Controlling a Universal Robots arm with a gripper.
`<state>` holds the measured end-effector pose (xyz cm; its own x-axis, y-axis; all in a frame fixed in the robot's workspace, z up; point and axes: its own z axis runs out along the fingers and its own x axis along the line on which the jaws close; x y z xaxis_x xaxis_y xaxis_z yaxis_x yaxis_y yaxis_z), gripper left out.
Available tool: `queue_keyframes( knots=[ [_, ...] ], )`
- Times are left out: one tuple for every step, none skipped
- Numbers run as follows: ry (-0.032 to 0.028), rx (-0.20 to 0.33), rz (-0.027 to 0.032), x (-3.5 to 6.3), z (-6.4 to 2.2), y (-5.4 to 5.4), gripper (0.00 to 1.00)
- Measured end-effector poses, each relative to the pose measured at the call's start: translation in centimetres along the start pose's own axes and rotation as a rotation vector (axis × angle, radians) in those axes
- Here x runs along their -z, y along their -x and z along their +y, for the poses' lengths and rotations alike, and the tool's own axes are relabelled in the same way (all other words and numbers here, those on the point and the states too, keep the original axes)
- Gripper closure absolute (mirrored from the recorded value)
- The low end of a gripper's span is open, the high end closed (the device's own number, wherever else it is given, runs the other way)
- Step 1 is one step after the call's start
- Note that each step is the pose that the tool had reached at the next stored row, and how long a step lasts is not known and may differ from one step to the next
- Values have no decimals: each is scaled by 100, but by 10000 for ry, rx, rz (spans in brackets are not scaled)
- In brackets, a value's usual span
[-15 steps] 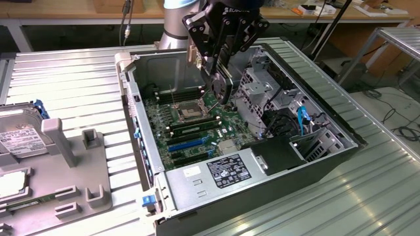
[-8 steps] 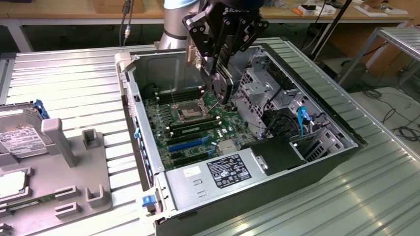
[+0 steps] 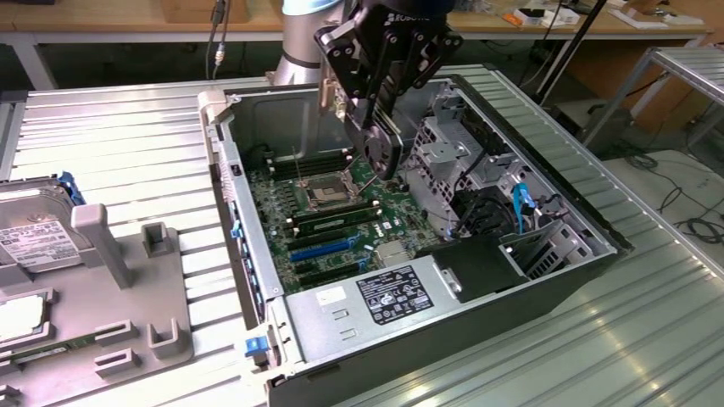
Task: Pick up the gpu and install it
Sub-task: 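Insert the gpu into the slot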
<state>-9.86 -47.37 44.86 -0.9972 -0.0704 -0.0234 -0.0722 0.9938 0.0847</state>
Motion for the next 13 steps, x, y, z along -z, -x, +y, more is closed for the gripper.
queue_keyframes(
  knots=[
    [1, 27, 2, 0, 0, 0, 73],
    [3, 88, 7, 0, 0, 0, 73],
    [3, 130, 11, 0, 0, 1, 73],
    [5, 160, 13, 0, 0, 1, 73],
    [6, 216, 18, 0, 0, 1, 73],
    [7, 266, 22, 0, 0, 1, 73],
    [8, 311, 27, 0, 0, 2, 73],
    [8, 343, 29, 0, 0, 2, 73],
    [9, 368, 31, 0, 0, 2, 73],
    [10, 401, 34, 0, 0, 2, 73],
    [11, 440, 37, 0, 0, 2, 73],
    [12, 480, 41, 0, 0, 2, 73],
    [13, 527, 44, 0, 0, 2, 73]
  ],
)
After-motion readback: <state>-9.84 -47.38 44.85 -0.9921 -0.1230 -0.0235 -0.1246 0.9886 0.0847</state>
